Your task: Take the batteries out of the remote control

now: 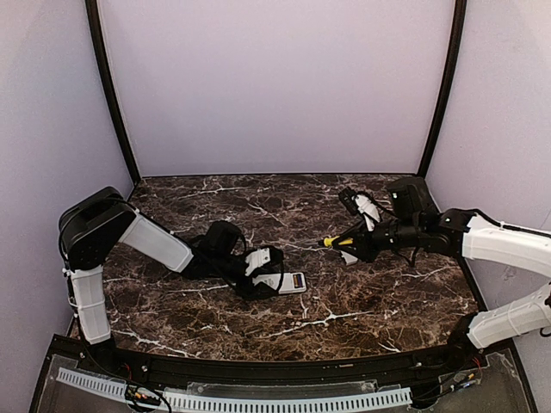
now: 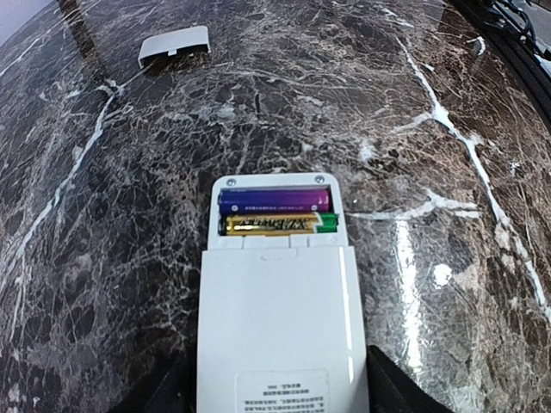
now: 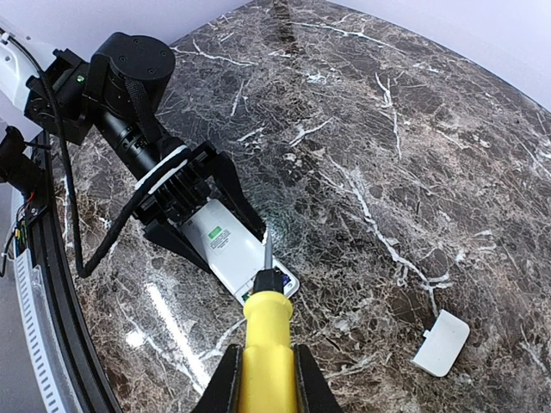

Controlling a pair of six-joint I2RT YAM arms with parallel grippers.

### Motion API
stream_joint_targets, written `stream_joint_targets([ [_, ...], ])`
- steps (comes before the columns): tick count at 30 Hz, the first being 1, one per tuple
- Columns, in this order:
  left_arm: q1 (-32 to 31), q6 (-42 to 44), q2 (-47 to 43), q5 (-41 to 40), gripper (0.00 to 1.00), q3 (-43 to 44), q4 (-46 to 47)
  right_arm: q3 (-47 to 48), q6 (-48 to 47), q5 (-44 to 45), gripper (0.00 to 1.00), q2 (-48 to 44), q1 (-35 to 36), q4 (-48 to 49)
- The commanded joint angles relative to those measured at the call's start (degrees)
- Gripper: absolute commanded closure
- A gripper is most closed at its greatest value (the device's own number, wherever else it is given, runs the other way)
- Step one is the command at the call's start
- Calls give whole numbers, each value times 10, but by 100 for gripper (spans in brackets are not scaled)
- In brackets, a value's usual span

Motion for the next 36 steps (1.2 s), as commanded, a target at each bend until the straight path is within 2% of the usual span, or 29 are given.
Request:
stream_joint_targets([
  [1, -2, 19, 19, -26, 37, -6, -35, -8, 1, -5, 100, -13, -4, 20],
  [14, -2, 26, -9, -44, 74, 6, -64, -9, 5, -4, 100, -18, -4, 20],
  [19, -2, 45, -65, -72, 84, 3, -82, -2, 6, -10, 100, -23, -4, 18],
  [24, -6, 65, -132, -124, 99, 3, -117, 13, 4, -28, 100, -21, -3, 18],
  [29, -9, 87, -191, -171, 100, -4, -151, 35, -2, -33, 100, -16, -3, 8],
  [36, -9, 101, -298, -256, 100, -48, -150, 68, -14, -27, 100, -3, -3, -5],
])
